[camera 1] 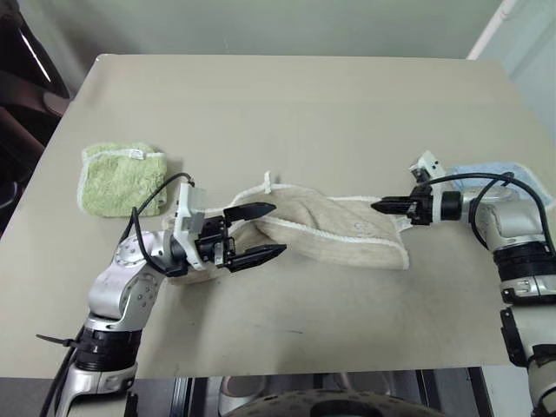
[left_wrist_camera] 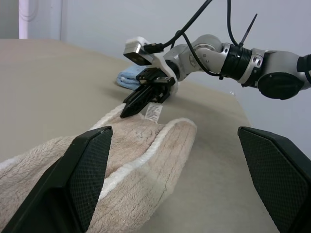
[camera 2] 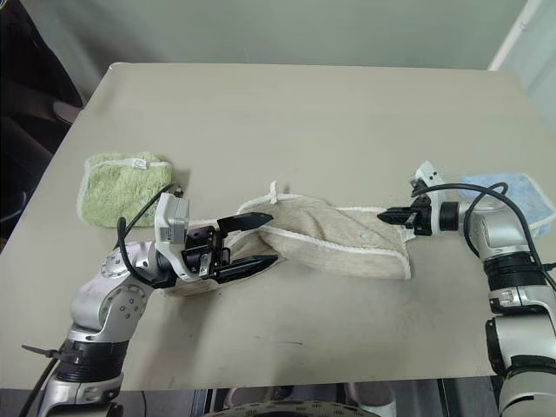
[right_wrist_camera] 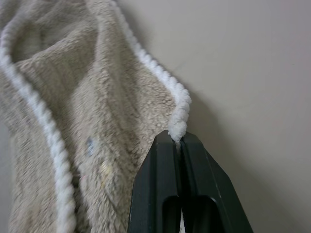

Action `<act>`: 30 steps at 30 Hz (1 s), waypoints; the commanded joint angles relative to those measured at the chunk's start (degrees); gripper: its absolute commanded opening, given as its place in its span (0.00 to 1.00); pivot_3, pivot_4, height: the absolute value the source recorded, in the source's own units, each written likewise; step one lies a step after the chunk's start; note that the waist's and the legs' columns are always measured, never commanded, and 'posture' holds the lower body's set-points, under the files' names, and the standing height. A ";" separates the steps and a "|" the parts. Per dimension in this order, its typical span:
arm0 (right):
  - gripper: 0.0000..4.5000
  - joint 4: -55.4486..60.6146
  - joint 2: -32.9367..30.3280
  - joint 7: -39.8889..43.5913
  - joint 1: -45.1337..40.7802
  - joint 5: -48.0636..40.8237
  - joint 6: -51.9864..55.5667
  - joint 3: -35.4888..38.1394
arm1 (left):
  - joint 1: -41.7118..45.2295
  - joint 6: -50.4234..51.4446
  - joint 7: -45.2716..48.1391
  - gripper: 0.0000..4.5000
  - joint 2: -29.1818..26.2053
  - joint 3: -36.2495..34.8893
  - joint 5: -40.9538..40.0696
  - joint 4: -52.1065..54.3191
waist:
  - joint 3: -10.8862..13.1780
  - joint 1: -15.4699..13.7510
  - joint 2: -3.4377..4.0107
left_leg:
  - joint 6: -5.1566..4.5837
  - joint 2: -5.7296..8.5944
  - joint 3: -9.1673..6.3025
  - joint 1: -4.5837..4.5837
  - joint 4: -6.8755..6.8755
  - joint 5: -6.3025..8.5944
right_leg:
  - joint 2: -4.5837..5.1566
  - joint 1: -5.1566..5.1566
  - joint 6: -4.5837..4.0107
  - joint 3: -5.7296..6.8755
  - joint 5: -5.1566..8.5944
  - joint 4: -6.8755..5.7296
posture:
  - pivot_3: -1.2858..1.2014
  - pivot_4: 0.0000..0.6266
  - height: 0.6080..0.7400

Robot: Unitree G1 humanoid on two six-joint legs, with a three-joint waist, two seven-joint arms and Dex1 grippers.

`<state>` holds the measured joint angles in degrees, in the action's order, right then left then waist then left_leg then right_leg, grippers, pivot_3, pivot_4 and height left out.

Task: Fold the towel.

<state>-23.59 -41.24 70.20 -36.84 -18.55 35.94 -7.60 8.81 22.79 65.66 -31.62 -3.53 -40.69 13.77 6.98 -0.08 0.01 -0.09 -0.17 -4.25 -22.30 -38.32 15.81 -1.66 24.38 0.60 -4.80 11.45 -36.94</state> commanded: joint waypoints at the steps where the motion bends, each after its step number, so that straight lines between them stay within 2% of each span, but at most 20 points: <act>1: 0.01 3.20 -1.88 1.64 -1.22 0.46 -1.44 0.94 | 0.77 -1.30 -0.43 1.00 -0.17 -0.83 0.37 0.95 | 0.00 0.01 0.00 | 0.01 0.00 0.00 0.00 0.00 0.00 | 0.00 0.00 -0.01 0.00 0.00 0.00 | 0.52 0.24 0.95; 10: 0.01 12.86 -6.31 -1.63 -3.78 -2.60 0.88 8.86 | 4.97 -10.47 -3.37 1.00 -0.43 -4.14 7.34 -6.55 | 0.03 -0.02 0.04 | 0.02 -0.01 -0.01 0.00 -0.02 -0.03 | 0.00 0.00 -0.05 0.01 -0.03 -0.01 | 0.52 0.24 0.95; 13: 0.01 16.49 -7.91 -2.47 -4.49 -3.56 1.94 11.18 | 8.50 -16.39 -8.70 1.00 1.65 -5.46 11.74 -10.31 | 0.03 -0.14 0.05 | 0.02 0.00 0.00 0.00 -0.01 -0.03 | 0.00 0.00 -0.05 0.01 -0.03 0.01 | 0.52 0.24 0.95; 18: 0.01 20.31 -9.82 -3.09 -6.09 -5.49 2.99 14.27 | 14.13 -19.73 -13.49 1.00 3.97 -6.51 13.90 -15.98 | 0.04 -0.16 0.05 | 0.01 0.01 0.00 -0.04 -0.08 -0.04 | 0.00 0.00 0.00 0.01 -0.06 0.01 | 0.52 0.24 0.95; 20: 0.01 21.18 -10.63 -2.42 -6.71 -7.31 4.29 15.47 | 15.88 -22.44 -15.13 1.00 4.02 -5.42 17.25 -18.84 | 0.04 -0.14 0.05 | 0.03 0.01 0.00 -0.04 -0.07 -0.05 | 0.00 0.00 0.00 0.01 -0.06 0.02 | 0.52 0.24 0.95; 24: 0.01 22.41 -12.49 -1.48 -9.17 -9.04 4.95 16.05 | 17.57 -22.30 -13.65 1.00 4.84 -5.11 15.65 -20.46 | 0.04 -0.15 0.05 | 0.51 0.02 0.00 -0.07 -0.06 -0.32 | 0.00 0.00 0.04 0.01 -0.03 0.04 | 0.52 0.24 0.95; 28: 0.01 22.35 -13.32 -1.38 -11.08 -9.50 4.85 15.52 | 17.85 -22.84 -12.55 1.00 4.86 -5.24 15.58 -21.57 | 0.04 -0.10 0.05 | 0.51 0.03 0.00 -0.10 -0.04 -0.32 | 0.00 0.01 0.08 0.00 -0.01 0.09 | 0.52 0.24 0.95; 30: 0.01 22.53 -14.63 -0.61 -13.72 -8.97 4.18 14.73 | 17.06 -19.59 -9.13 1.00 3.67 -6.15 12.31 -22.27 | 0.09 -0.09 0.13 | 0.51 0.04 -0.01 -0.10 -0.04 -0.32 | 0.00 0.01 0.10 0.00 0.00 0.08 | 0.52 0.24 0.95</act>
<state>-2.89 -53.61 68.76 -47.61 -26.79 40.98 5.61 25.75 1.86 54.35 -26.88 -8.10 -25.85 -8.73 7.07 -0.17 0.14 0.41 -0.13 -4.25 -22.42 -38.37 15.49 -1.66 24.41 0.70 -4.81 11.44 -36.87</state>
